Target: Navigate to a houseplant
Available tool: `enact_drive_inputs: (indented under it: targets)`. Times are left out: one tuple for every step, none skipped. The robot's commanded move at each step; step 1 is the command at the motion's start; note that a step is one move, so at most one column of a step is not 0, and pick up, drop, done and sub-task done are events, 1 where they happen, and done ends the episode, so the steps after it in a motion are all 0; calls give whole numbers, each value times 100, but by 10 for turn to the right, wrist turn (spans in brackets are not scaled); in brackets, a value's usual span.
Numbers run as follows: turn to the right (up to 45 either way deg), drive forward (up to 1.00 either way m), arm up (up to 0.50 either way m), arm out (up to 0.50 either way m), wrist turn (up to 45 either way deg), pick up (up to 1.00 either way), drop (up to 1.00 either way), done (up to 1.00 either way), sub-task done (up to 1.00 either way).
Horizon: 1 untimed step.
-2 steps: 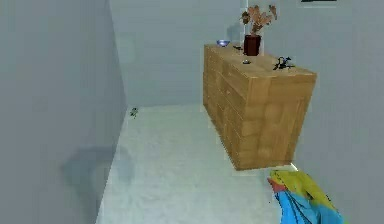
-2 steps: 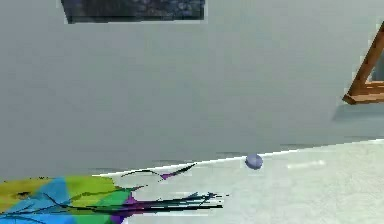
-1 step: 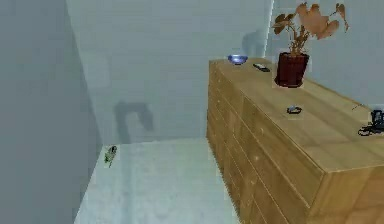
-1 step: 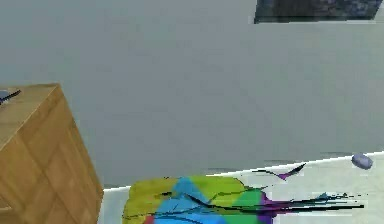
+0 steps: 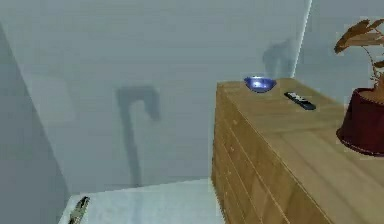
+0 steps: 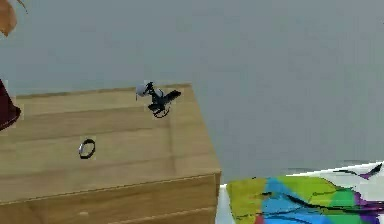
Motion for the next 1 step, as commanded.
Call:
enact_drive_inputs:
  targets:
    - [-240,0,0,0,0,0,0,0,0]
